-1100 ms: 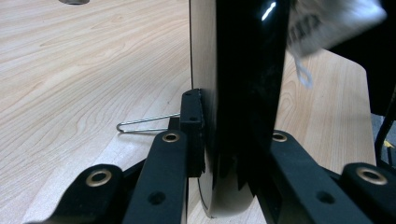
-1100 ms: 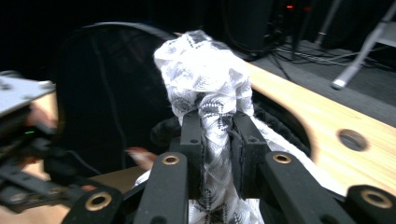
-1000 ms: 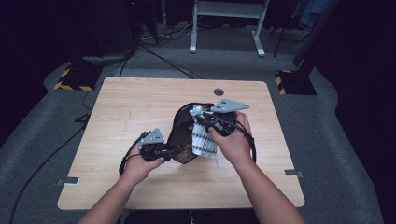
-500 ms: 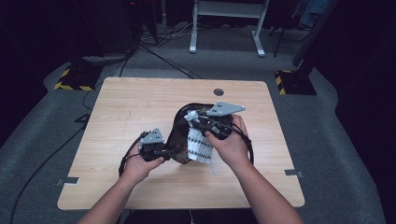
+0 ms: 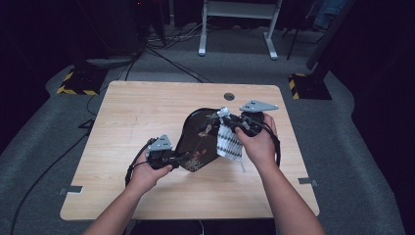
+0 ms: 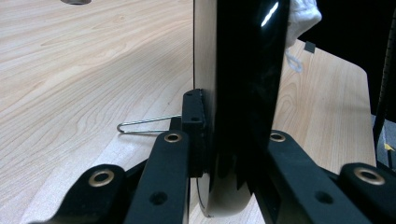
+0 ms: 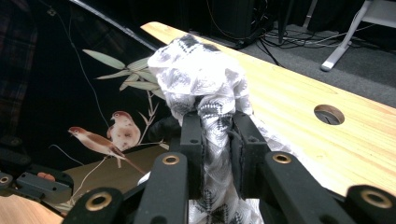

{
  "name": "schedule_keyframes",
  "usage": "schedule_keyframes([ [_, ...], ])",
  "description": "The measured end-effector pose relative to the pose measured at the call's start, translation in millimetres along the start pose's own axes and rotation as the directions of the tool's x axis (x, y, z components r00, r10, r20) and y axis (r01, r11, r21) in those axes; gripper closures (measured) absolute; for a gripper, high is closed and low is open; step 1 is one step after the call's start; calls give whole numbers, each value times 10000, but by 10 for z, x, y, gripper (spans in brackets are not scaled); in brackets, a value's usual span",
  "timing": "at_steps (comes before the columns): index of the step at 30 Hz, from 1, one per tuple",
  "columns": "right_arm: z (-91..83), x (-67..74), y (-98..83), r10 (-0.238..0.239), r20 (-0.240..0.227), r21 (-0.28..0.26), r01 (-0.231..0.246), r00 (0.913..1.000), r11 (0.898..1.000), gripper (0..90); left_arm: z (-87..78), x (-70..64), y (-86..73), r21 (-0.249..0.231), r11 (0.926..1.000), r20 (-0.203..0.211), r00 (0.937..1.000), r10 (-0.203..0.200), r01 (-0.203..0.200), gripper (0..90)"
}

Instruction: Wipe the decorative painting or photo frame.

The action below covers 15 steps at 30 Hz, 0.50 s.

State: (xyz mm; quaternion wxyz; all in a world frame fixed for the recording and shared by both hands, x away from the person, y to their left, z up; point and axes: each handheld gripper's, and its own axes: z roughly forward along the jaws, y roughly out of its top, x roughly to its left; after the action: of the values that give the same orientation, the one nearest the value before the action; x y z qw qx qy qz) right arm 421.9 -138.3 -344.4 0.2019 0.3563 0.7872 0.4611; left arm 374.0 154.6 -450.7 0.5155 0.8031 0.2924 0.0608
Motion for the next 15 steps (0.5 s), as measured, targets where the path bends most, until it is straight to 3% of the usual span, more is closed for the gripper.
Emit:
schedule_keyframes([
  [6,40,289,25,-889,-411,21,890,9952,9960,778,9,-11,4,-4,10000,-52,10000,-64,64,798],
  [8,44,326,29,-905,-472,28,907,9948,9959,778,8,-11,4,-2,10000,-47,10000,-60,60,799],
  [12,85,554,27,-1487,-1014,126,1508,9837,9885,775,9,-8,4,0,10000,-39,10000,-38,38,799],
  [15,102,606,19,-1630,-1098,186,1660,9805,9860,775,9,-8,3,-7,10000,-5,10000,-77,77,799],
])
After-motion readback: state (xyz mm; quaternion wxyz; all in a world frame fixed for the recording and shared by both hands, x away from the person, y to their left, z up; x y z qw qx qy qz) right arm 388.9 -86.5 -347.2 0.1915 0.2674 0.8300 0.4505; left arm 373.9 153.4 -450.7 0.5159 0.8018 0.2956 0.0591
